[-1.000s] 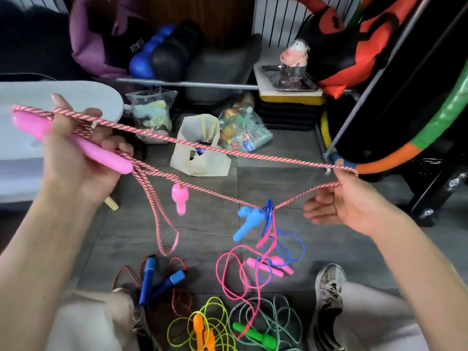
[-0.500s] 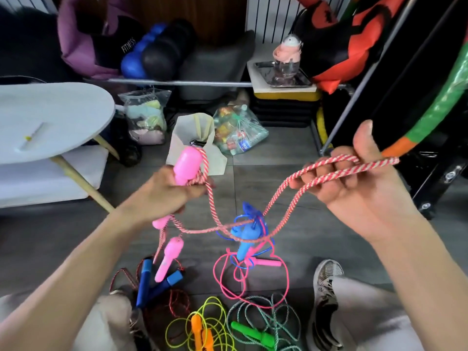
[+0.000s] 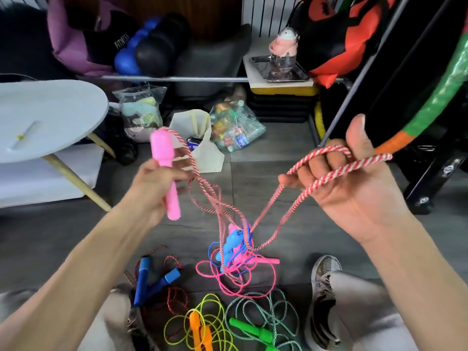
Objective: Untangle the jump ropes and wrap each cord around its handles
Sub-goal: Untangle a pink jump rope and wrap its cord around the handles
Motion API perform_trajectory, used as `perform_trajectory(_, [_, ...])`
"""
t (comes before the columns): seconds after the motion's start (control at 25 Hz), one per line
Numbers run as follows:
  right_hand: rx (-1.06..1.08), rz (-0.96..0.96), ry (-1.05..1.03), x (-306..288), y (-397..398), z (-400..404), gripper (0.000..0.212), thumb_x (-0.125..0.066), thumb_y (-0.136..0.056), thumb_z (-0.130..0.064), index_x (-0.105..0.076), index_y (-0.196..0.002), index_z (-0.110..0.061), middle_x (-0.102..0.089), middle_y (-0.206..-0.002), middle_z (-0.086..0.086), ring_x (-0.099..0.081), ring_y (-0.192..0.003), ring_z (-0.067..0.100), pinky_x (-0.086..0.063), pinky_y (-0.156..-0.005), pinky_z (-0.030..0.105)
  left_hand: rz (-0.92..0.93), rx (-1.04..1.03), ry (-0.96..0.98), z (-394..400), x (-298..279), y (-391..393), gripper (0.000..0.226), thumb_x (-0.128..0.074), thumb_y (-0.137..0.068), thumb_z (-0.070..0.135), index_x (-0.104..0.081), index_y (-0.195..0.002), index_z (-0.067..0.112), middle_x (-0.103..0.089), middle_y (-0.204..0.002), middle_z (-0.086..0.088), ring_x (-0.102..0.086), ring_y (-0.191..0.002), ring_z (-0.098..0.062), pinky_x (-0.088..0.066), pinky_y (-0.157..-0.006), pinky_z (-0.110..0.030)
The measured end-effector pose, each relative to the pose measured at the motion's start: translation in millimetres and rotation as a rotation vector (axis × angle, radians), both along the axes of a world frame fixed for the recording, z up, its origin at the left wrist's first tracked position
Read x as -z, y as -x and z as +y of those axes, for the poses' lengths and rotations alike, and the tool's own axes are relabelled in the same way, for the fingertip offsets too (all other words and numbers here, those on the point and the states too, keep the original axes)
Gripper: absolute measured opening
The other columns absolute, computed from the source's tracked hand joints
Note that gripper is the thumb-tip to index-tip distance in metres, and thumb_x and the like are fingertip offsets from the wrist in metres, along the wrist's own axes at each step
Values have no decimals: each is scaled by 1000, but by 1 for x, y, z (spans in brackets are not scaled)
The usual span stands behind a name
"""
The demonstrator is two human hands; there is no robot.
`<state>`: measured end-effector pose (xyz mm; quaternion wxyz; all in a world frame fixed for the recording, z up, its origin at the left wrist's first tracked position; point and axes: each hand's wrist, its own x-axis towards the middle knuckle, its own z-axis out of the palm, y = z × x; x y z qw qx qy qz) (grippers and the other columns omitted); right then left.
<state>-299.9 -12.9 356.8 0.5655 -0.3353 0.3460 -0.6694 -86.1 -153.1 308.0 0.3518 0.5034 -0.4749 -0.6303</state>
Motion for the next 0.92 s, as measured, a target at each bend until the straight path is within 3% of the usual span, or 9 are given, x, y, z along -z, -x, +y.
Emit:
perform_trajectory(0.12, [209, 235, -17, -2, -3, -1, 57, -41, -90, -44, -52, -41, -16, -49, -46, 4, -50, -51, 23, -50, -66, 36, -455, -46, 461, -14, 3, -11, 56, -80, -67, 15, -56, -117, 25, -62, -112, 6, -59, -92, 0, -48, -86, -17])
perform_trajectory(0.24, [199, 553, 159, -7, -22, -9, 53, -47, -95, -34, -60, -48, -12, -63, -56, 6, -61, -60, 24, -48, -67, 31, -205, 616, 570, 18, 7, 4, 87, -88, -58, 35, -45, -134, 44, -53, -134, 20, -51, -121, -1, -39, -102, -18])
perform_trajectory(0.32, [209, 775, 210, -13, -36, -17, 46, -52, -97, -25, -64, -57, -6, -66, -64, 14, -63, -64, 32, -50, -68, 40, -83, 872, 526, 46, 12, 23, 73, -85, -67, 32, -49, -126, 53, -61, -122, 16, -61, -109, -10, -49, -93, -30])
perform_trajectory(0.4, [356, 863, 224, -15, -43, -26, 38, -63, -93, -21, -61, -64, 4, -59, -63, 21, -54, -59, 34, -45, -59, 41, 79, 761, 451, 53, 14, 31, 19, -70, -84, 25, -68, -102, 33, -72, -87, 1, -65, -75, -17, -53, -68, -35])
perform_trajectory(0.52, [419, 680, 192, 5, -39, -37, 21, -72, -80, -1, -51, -83, 2, -55, -76, 11, -48, -64, 11, -41, -60, 21, 287, 465, 297, 38, -2, 28, 24, -46, -93, 22, -64, -91, 7, -70, -72, -10, -63, -64, -21, -52, -55, -27])
perform_trajectory(0.6, [14, 633, -8, 37, -35, -41, 33, -66, -77, 8, -54, -103, -9, -60, -100, 3, -57, -82, 4, -49, -77, 20, 530, 371, 219, 27, -19, 18, 28, -44, -97, 27, -62, -90, 7, -70, -72, -7, -66, -64, -21, -55, -58, -28])
perform_trajectory(0.72, [-652, 1074, -392, 94, -38, -36, 13, -58, -94, -12, -66, -103, -12, -70, -99, -2, -66, -93, 15, -51, -94, 32, 934, 424, 158, 0, -36, -11, 29, -45, -93, 28, -70, -92, 14, -72, -84, -4, -69, -82, -17, -56, -80, -29])
perform_trajectory(0.84, [-416, 1341, -456, 110, -37, -41, 31, -48, -100, -26, -69, -81, -12, -73, -78, 7, -64, -62, 14, -54, -73, 37, 1273, 322, -16, -31, -34, -47, 30, -72, -79, 0, -62, -107, -6, -68, -100, -24, -66, -97, -38, -55, -84, -47])
perform_trajectory(0.92, [-68, 1098, -367, 87, -35, -46, 34, -46, -102, -27, -64, -76, -15, -62, -57, 4, -50, -43, 10, -48, -55, 33, 1015, 184, 16, -36, -31, -56, 29, -71, -76, -2, -62, -103, 0, -69, -97, -18, -68, -92, -33, -58, -78, -45])
